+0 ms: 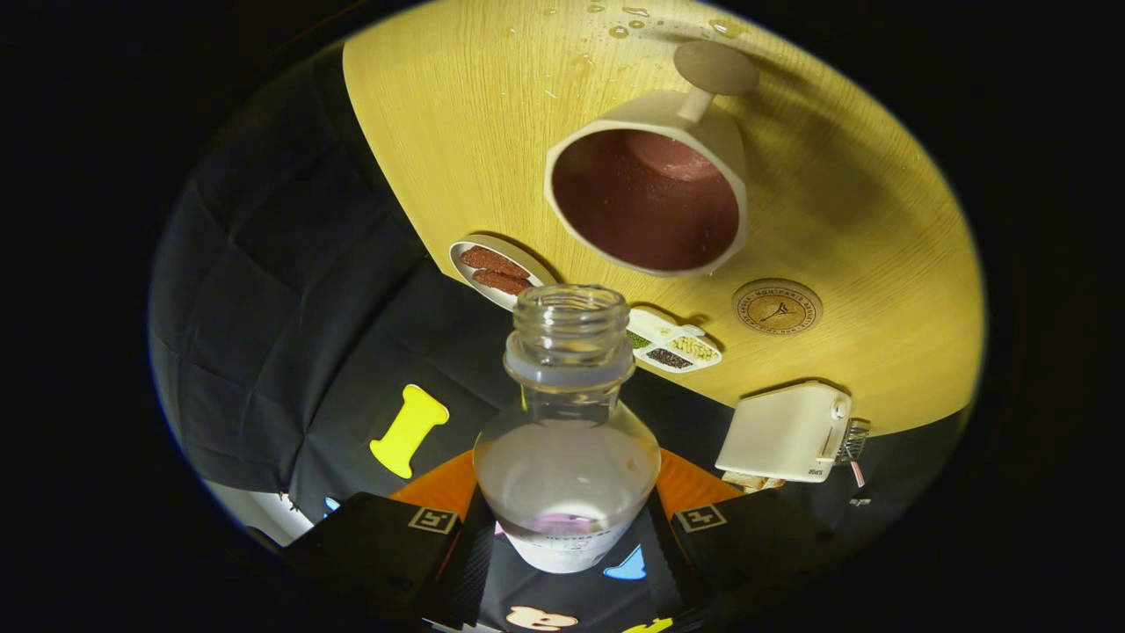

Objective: Take the bottle from table, then pour the juice into the cup, finally place the bottle on the coaster

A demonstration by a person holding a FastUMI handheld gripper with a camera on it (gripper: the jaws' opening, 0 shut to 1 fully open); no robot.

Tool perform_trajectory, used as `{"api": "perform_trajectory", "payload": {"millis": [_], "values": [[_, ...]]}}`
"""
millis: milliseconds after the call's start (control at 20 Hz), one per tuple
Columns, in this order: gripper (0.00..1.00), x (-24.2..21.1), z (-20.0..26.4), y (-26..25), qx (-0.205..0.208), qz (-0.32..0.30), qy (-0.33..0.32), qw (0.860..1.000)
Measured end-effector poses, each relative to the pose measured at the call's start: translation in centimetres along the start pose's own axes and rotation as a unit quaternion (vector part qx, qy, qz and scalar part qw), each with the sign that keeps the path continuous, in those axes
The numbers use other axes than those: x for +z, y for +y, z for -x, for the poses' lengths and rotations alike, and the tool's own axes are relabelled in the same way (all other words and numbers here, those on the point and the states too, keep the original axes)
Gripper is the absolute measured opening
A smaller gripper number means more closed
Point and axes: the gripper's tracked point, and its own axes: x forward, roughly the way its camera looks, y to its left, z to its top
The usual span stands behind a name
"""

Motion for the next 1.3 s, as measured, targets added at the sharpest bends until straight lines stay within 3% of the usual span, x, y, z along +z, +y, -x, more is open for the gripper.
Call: {"api": "perform_trajectory", "payload": {"millis": [200,400,600,750,900,1100,1200,1300], "values": [[0.74,-0.1,0.0,-0.1,0.004,0.004,0.000,1.000],[0.74,-0.5,0.4,-0.5,0.010,0.050,-0.002,0.999],[0.74,-1.6,1.6,-1.2,0.015,0.137,0.001,0.990],[0.74,-3.1,3.1,-2.9,-0.014,0.251,0.016,0.968],[0.74,-4.7,5.6,-2.9,-0.026,0.417,0.030,0.908],[0.74,-7.4,9.0,-1.2,-0.003,0.565,0.054,0.824],[0.74,-7.9,10.5,-0.8,0.007,0.639,0.058,0.767],[0.74,-8.8,11.8,-0.6,0.016,0.712,0.065,0.699]]}}
